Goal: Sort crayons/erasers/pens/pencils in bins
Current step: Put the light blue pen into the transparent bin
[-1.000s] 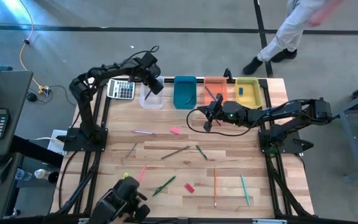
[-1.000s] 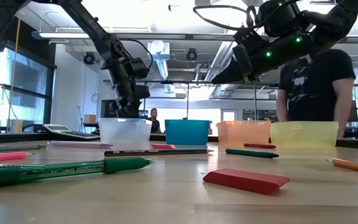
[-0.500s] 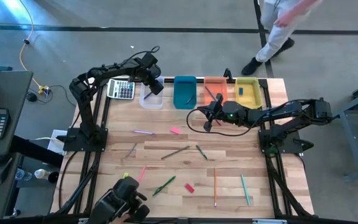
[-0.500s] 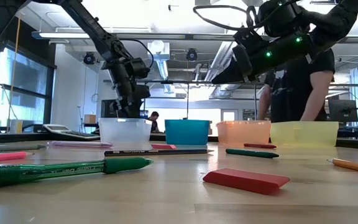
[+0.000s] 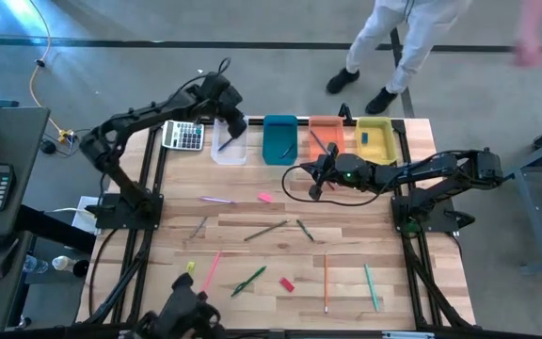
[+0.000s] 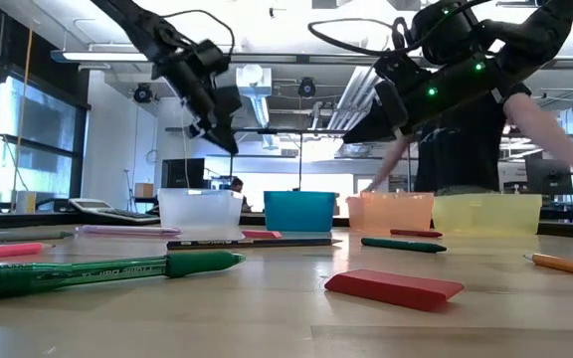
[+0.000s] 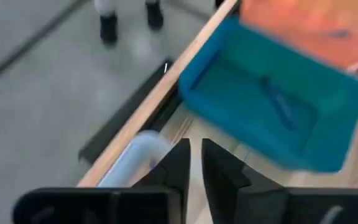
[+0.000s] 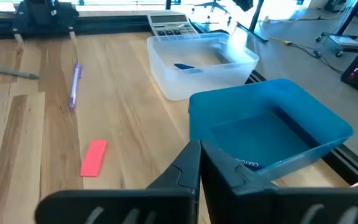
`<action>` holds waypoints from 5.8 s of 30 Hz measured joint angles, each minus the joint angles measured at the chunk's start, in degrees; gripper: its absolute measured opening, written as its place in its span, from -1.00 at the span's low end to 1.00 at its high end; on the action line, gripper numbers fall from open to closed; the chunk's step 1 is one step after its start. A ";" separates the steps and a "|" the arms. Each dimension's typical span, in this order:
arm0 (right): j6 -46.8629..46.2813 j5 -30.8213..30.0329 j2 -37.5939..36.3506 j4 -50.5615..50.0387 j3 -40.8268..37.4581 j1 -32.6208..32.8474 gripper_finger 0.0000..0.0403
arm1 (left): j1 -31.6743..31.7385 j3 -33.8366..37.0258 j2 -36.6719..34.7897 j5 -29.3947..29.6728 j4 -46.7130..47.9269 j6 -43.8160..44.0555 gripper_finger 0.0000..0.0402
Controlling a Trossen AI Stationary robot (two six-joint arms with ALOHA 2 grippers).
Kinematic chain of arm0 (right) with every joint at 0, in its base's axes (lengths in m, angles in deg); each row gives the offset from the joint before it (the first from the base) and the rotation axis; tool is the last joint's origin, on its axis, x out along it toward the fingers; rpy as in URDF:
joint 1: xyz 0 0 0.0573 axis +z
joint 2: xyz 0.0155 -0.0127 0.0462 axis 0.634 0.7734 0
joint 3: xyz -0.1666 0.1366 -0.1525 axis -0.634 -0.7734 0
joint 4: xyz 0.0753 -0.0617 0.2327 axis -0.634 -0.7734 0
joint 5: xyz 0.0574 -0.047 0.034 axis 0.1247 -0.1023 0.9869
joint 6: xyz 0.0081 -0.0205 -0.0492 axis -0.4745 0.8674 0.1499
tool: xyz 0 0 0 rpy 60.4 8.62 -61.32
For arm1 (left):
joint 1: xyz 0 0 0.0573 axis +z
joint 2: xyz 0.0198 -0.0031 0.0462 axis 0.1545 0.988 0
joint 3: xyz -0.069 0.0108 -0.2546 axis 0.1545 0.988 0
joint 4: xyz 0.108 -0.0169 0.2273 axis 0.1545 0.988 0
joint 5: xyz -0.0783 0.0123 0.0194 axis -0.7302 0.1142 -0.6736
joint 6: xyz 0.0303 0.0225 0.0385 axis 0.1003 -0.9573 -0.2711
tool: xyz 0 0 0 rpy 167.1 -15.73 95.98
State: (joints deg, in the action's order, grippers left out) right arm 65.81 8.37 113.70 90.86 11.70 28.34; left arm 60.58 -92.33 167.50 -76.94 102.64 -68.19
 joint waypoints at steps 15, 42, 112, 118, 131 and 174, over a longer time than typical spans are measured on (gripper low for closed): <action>-1.01 0.00 0.00 0.09 0.10 0.00 -0.99 | -9.31 32.24 -12.77 -6.59 -50.02 8.61 -1.00; -43.57 -2.44 0.00 -69.66 26.25 14.09 -0.97 | -11.59 53.34 -12.84 -6.14 -84.13 11.03 -1.00; -121.40 20.88 18.38 -69.90 19.98 55.25 -0.90 | -11.61 53.32 -12.82 -6.16 -84.13 11.65 -1.00; -115.46 20.62 16.65 -71.63 20.20 53.27 -0.96 | -11.61 53.33 -12.82 -6.35 -84.13 13.05 -1.00; -98.63 -3.42 1.23 -74.52 20.20 40.24 -0.91 | -11.61 53.32 -12.80 -6.61 -84.11 14.88 -1.00; -12.68 24.58 -4.00 17.25 0.00 -1.66 -0.91 | -31.30 23.57 10.67 -15.42 -81.49 24.58 -0.21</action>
State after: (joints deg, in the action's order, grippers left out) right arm 53.14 32.95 109.70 108.11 11.70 26.68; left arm 29.28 -68.76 178.17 -92.36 21.15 -43.61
